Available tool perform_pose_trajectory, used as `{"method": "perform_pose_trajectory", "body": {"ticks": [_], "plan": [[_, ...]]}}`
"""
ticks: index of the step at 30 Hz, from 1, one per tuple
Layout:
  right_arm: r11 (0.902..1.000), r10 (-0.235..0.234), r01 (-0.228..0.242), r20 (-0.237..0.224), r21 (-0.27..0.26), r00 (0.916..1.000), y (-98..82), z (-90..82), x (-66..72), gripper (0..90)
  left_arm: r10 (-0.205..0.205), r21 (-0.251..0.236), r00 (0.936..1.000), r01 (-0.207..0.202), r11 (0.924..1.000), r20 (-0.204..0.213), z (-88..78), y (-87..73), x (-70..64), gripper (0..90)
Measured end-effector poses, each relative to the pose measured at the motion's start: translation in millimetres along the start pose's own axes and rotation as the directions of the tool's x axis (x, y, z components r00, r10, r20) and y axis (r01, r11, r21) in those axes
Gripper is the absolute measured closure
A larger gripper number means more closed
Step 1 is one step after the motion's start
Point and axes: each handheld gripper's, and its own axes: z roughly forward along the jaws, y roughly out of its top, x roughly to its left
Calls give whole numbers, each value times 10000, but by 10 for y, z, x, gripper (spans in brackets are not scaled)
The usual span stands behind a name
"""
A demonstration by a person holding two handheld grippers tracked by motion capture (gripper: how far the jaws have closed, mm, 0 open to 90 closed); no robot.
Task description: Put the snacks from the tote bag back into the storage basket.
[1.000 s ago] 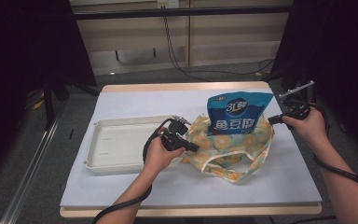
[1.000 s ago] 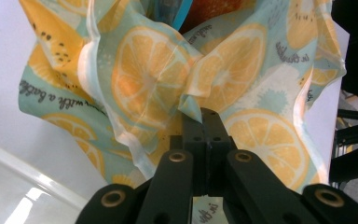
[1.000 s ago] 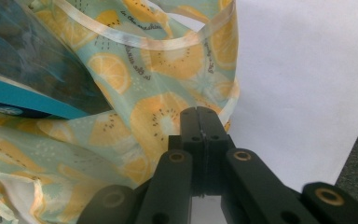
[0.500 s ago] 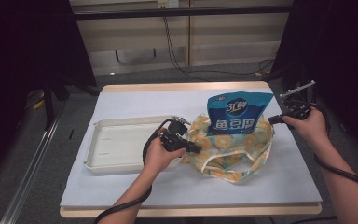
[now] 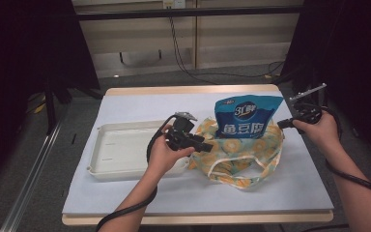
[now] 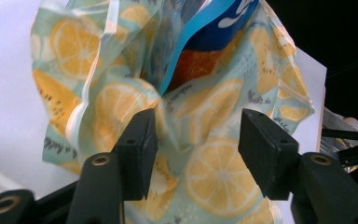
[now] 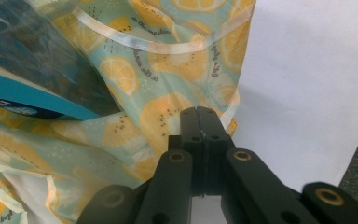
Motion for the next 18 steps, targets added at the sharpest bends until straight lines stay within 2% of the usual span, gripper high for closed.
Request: {"method": "perform_pose_trajectory", "body": {"ticks": [6, 7, 10, 11, 13, 15, 16, 17, 18], "plan": [[10000, -76, 75, -111, -60, 9999, -6, 25, 17, 900, 138, -188, 9999, -137, 9997, 57, 74, 48, -31, 448], [10000, -68, 68, -133, -59, 9999, -9, 25, 15, 900, 239, -36, 9997, -239, 9997, -8, 82, 58, -31, 452], [9999, -102, 101, -37, -59, 9999, -16, 13, 5, 900, 84, -122, 9999, -83, 9999, 75, 135, 60, -42, 479], [9999, -70, 70, -58, -111, 10000, -18, 10, 6, 900, 106, 36, 9999, -106, 9999, 117, 141, 63, -43, 516], [9998, -113, 112, -55, -161, 9999, -23, 0, 8, 886, 107, -1, 9998, -107, 9999, 145, 173, 50, -46, 560], [9999, -35, 33, -131, -155, 9999, -26, 4, 13, 815, 136, 254, 9999, -138, 9996, 91, 193, 40, -41, 635], [9999, -94, 92, -257, -93, 9996, -28, 11, 16, 812, 145, 121, 9997, -147, 9998, 212, 216, 22, -37, 651], [9999, -114, 114, -136, 5, 9998, -28, 10, 29, 794, 173, 267, 9997, -178, 9995, 189, 217, 15, -29, 691], [9998, -172, 172, -49, -51, 9998, -27, 14, 32, 762, 72, 161, 9994, -78, 9998, 343, 230, 3, -21, 716]]}}
